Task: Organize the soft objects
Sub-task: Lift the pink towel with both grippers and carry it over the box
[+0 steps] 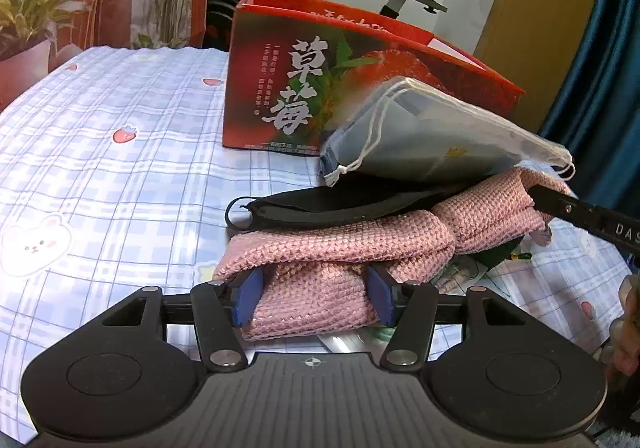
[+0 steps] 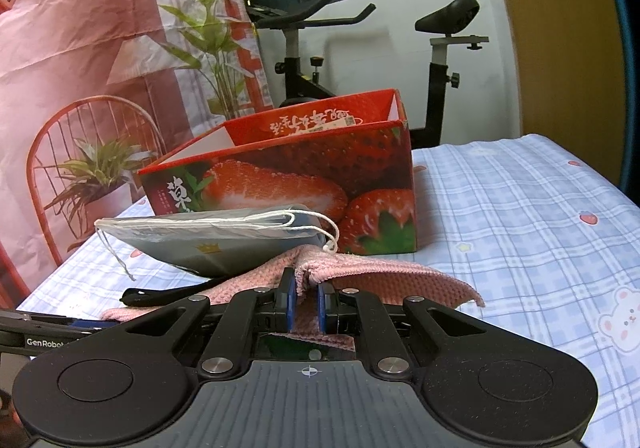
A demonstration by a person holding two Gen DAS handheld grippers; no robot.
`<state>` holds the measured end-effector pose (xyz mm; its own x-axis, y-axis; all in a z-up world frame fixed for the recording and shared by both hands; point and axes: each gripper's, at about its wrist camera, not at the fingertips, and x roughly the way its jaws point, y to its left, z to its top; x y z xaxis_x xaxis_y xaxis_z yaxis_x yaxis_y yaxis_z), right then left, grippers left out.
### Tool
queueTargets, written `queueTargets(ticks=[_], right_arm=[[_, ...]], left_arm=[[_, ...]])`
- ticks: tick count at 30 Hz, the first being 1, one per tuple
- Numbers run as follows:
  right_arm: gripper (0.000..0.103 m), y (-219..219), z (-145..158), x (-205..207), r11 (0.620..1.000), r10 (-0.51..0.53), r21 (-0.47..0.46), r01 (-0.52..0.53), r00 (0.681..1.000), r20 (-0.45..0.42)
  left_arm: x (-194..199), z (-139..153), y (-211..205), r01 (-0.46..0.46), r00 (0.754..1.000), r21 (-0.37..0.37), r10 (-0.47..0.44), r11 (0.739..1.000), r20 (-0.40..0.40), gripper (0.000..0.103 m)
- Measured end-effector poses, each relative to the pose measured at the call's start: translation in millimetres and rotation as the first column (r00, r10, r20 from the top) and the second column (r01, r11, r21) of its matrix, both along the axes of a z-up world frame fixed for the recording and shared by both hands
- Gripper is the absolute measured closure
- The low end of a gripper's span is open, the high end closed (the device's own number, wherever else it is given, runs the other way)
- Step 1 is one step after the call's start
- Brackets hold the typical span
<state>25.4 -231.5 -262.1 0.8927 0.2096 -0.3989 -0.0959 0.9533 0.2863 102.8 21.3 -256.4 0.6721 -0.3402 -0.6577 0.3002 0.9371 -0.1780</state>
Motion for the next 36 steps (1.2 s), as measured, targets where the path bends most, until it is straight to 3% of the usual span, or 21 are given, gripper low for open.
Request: queueTargets(ticks=[2,4,7,14,23,36], right_arm=[[0.093,0.6,0.4,0.4,1.0,0.0,-0.001,0.0,1.0,0.0],[0.093,0.6,0.3,0.5,1.0,0.001,-0.003,-0.001,1.0,0.0],[0.093,2.7,0.7,0.6,1.0,0.008,-0.016,-0.008,1.0,0.004],[0.094,5.3,12.8,-1.6,0.999,0.023,-0.029,-0.022,0.999,0.036],[0.095,5.3,46.1,-8.1,0.999,0.033,-0.03,-0.03,0.992,0.118],[0.095,-2.9,128.3,11.6,0.999,0.039,0.011,-0.043,0.973,0.226]], left_arm=[[-1.4,-0.1,-2.4,0.011,1.0,0.011,-0.011,1.0,0.012,0.05],[-3.5,1.5,-3.0,0.023,0.999,0.008,-0.023,1.0,0.024,0.074],[-7.2,5.5,-6.9,0.044,0.998,0.019,-0.045,0.999,0.048,0.089],[-19.3,34.9,0.8,0.004,0.985,0.009,-0.006,1.0,0.173,0.09],[-41.3,84.9,-2.3,0.008,0.936,0.015,-0.013,1.0,0.352,0.09],[-17.2,158.3,-5.6,0.008,0.879,-0.04,0.012,0.999,0.477,0.09]])
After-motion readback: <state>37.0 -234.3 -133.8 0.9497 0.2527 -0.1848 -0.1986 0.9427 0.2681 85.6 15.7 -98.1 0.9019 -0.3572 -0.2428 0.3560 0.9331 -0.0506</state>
